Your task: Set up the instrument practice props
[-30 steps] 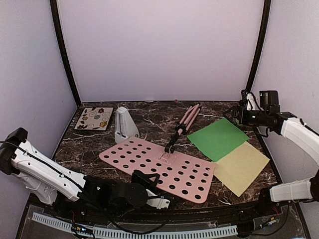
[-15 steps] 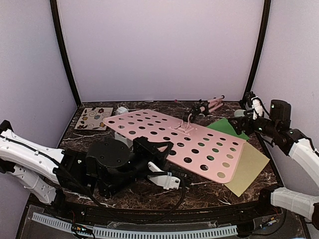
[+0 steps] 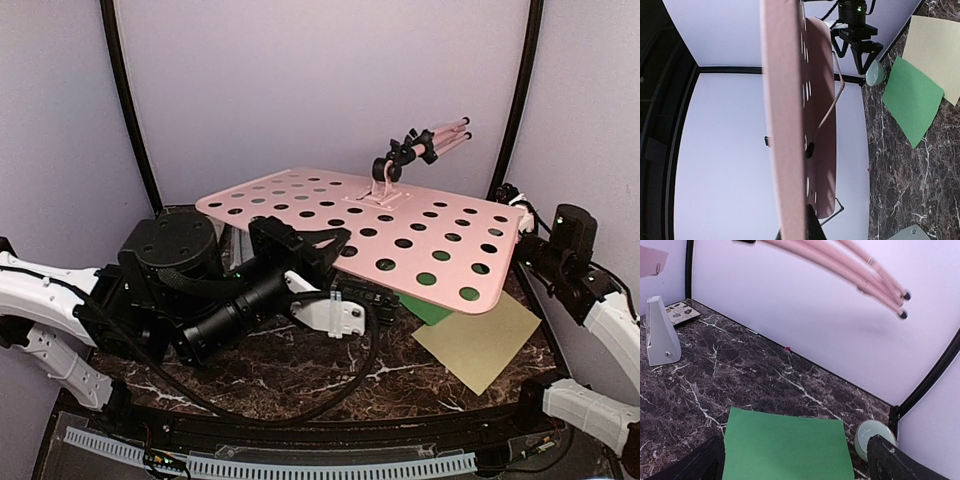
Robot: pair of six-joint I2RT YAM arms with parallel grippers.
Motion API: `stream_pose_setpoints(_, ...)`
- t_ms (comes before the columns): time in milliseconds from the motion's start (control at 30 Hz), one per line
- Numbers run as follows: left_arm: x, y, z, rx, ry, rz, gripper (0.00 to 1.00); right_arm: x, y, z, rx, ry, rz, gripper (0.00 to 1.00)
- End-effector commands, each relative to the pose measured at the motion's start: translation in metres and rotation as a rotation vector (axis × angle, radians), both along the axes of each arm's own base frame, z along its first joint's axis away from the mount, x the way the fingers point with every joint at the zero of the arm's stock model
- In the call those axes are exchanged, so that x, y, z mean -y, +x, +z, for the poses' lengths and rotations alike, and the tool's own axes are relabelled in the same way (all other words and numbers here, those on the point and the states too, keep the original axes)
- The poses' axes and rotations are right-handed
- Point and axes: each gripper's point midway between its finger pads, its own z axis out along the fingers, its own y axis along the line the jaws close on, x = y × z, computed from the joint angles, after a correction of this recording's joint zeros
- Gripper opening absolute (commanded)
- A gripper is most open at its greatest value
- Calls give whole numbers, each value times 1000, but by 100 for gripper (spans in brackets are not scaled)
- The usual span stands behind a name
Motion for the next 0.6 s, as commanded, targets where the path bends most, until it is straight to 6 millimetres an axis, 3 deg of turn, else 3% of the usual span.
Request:
stream_pose_setpoints(0,-83,13,120,-46,-424,80,0,-11,-3,50,169,-47,66,100)
stream_pose_setpoints(200,-83,5,95,-195,-383,19,0,-23,0,58,224,-131,99,100)
stream_pose_setpoints(367,-90,-3,81,-304,-348,-31,0,-61,-12,41,197,-209,274,100)
stream_pose_setpoints(567,-85,-14,60,-372,-260,-87,0,-105,-36,21,147,-247,471,100)
